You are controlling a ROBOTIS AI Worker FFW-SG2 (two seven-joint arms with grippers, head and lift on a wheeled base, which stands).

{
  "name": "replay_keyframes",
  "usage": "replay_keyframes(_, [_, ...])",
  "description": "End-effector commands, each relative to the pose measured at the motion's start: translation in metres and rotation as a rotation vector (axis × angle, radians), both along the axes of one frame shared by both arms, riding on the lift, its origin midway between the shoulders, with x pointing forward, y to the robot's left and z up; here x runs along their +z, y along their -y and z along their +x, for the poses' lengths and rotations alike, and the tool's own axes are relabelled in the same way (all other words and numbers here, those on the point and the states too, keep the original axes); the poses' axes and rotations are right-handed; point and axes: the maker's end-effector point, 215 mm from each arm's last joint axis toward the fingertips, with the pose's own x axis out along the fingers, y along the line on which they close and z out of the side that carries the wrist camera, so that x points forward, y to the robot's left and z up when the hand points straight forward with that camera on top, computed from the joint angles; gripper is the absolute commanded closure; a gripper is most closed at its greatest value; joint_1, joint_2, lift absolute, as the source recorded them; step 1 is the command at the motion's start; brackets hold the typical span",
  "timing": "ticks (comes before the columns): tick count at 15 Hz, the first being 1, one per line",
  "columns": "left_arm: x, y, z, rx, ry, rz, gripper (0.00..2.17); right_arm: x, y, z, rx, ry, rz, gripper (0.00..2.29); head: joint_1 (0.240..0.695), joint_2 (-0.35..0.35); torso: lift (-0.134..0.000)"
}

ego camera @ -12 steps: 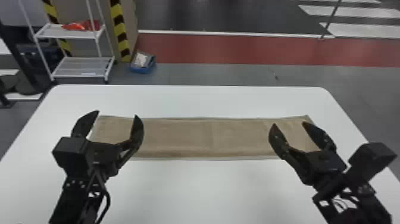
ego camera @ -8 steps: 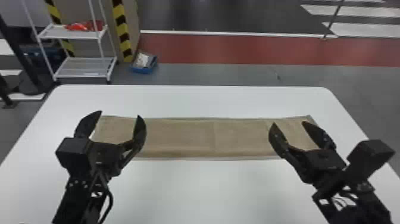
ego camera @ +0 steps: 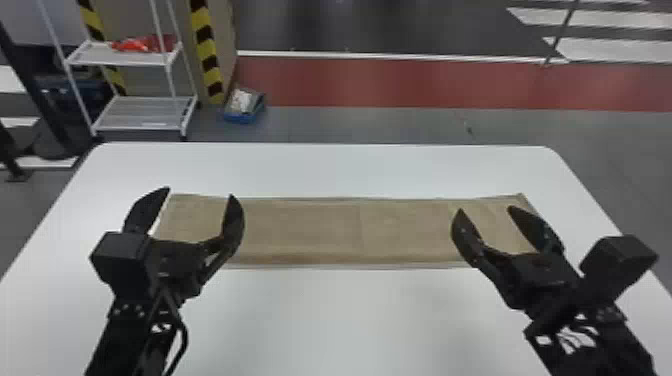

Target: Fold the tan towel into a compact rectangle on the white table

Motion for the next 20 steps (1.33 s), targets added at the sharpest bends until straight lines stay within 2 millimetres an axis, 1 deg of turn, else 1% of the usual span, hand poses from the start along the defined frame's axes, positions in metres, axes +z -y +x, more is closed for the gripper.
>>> replay_keyframes(1, [-0.002,0.0,0.0,-0.002,-0.005,-0.002,0.08,-0.004,0.001,0.0,0.0,-0.007,-0.003,0.13,0.695,-0.047,-0.125])
replay_keyframes(4, [-0.003,-0.001,0.001,-0.004,-0.006,-0.008,0.08,-0.009,0.003,0.0,0.001,-0.011,-0.011,0.13,0.695,-0.047,-0.125])
replay_keyframes(6, [-0.01,-0.005,0.003,0.001,-0.018,-0.011,0.08,-0.013,0.001,0.004,0.017,-0.016,-0.018,0.13,0.695,-0.048,-0.125])
replay_keyframes(8, [-0.023,-0.01,0.006,0.005,-0.017,-0.017,0.08,-0.023,-0.009,0.014,0.075,-0.03,-0.011,0.12,0.695,-0.038,-0.125])
replay_keyframes(9, [-0.029,-0.017,0.006,0.013,-0.012,-0.037,0.08,-0.026,-0.018,0.026,0.107,-0.026,-0.014,0.14,0.695,-0.03,-0.125])
replay_keyframes(10, [-0.033,-0.026,0.009,0.023,-0.015,-0.048,0.08,-0.03,-0.028,0.043,0.142,-0.027,-0.023,0.29,0.695,-0.023,-0.125])
replay_keyframes(11, [-0.037,-0.034,0.01,0.028,-0.022,-0.057,0.08,-0.036,-0.043,0.061,0.188,-0.035,-0.032,0.47,0.695,-0.012,-0.125])
replay_keyframes(12, [-0.035,-0.043,0.012,0.041,-0.019,-0.063,0.08,-0.041,-0.054,0.073,0.221,-0.043,-0.045,0.66,0.695,-0.001,-0.125])
replay_keyframes(13, [-0.035,-0.051,0.013,0.054,-0.018,-0.064,0.08,-0.044,-0.067,0.084,0.259,-0.047,-0.057,1.0,0.695,0.016,-0.125])
replay_keyframes(14, [-0.034,-0.057,0.014,0.063,-0.016,-0.062,0.08,-0.05,-0.079,0.091,0.295,-0.058,-0.059,1.26,0.695,0.051,-0.125])
replay_keyframes(15, [-0.035,-0.064,0.014,0.072,-0.018,-0.06,0.08,-0.055,-0.091,0.097,0.329,-0.066,-0.073,1.45,0.695,0.067,-0.125])
replay_keyframes(17, [-0.041,-0.074,0.015,0.086,-0.03,-0.063,0.08,-0.07,-0.11,0.1,0.396,-0.092,-0.078,1.68,0.695,0.099,-0.125])
replay_keyframes(18, [-0.046,-0.077,0.016,0.085,-0.038,-0.064,0.08,-0.076,-0.114,0.1,0.417,-0.088,-0.086,1.69,0.695,0.125,-0.125])
replay_keyframes(19, [-0.05,-0.077,0.02,0.074,-0.045,-0.082,0.08,-0.082,-0.119,0.098,0.445,-0.093,-0.081,1.69,0.695,0.137,-0.125])
replay_keyframes(20, [-0.056,-0.082,0.024,0.072,-0.062,-0.104,0.08,-0.086,-0.12,0.099,0.448,-0.097,-0.086,1.69,0.695,0.146,-0.125])
